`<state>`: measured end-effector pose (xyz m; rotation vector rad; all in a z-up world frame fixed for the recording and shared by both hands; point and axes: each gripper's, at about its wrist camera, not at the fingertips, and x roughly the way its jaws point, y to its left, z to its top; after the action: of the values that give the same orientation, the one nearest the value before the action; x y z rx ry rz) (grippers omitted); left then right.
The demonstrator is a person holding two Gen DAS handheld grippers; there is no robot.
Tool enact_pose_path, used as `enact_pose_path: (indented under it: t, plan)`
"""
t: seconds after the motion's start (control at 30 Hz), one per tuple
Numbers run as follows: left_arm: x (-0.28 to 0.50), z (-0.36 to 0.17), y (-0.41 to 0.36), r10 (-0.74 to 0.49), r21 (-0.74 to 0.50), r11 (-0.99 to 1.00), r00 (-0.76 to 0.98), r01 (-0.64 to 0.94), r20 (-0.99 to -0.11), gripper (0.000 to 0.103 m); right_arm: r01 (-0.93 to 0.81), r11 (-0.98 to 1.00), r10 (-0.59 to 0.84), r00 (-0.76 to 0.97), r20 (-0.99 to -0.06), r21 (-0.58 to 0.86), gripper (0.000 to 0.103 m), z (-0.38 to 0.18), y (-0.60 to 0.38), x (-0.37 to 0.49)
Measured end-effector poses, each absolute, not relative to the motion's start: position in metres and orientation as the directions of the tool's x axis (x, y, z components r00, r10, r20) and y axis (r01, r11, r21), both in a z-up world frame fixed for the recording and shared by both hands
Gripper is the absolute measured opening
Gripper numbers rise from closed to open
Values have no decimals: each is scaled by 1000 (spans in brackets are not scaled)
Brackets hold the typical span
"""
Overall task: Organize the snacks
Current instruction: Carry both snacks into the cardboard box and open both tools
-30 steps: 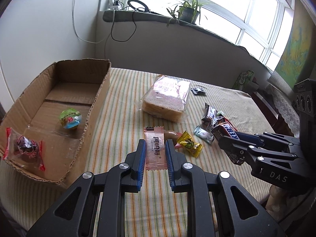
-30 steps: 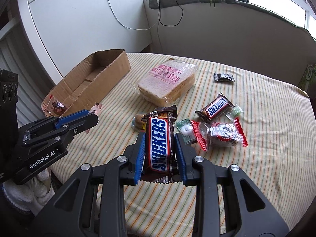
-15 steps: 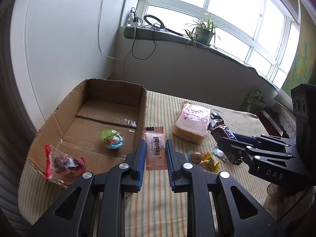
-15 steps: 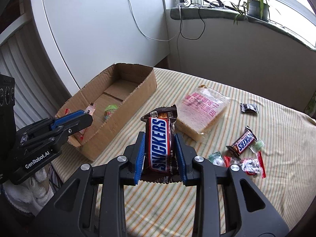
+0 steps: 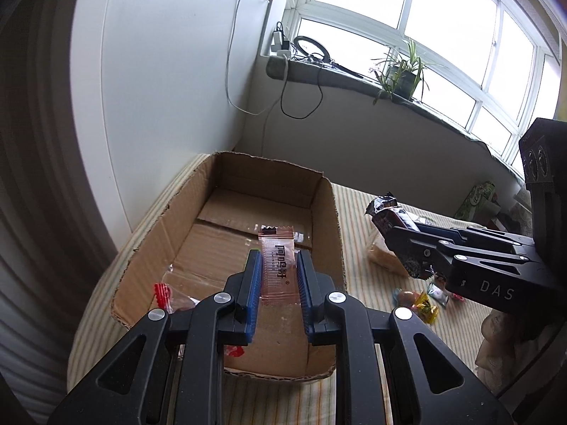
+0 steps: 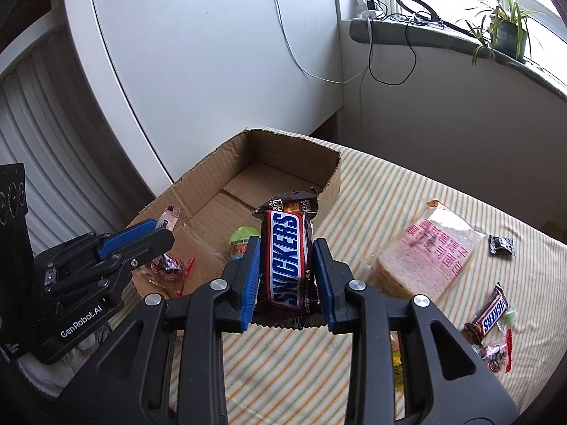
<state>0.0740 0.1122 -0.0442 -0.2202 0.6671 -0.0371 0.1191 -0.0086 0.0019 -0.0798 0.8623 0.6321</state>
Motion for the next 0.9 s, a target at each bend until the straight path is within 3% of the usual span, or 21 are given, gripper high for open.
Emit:
enact_pose_path:
  t: [0.9]
  plan:
    - [84,-57,129,-113,-247,967,771,-59,-627,19,-593,788,493,449,-746,164,31,-14,48,152]
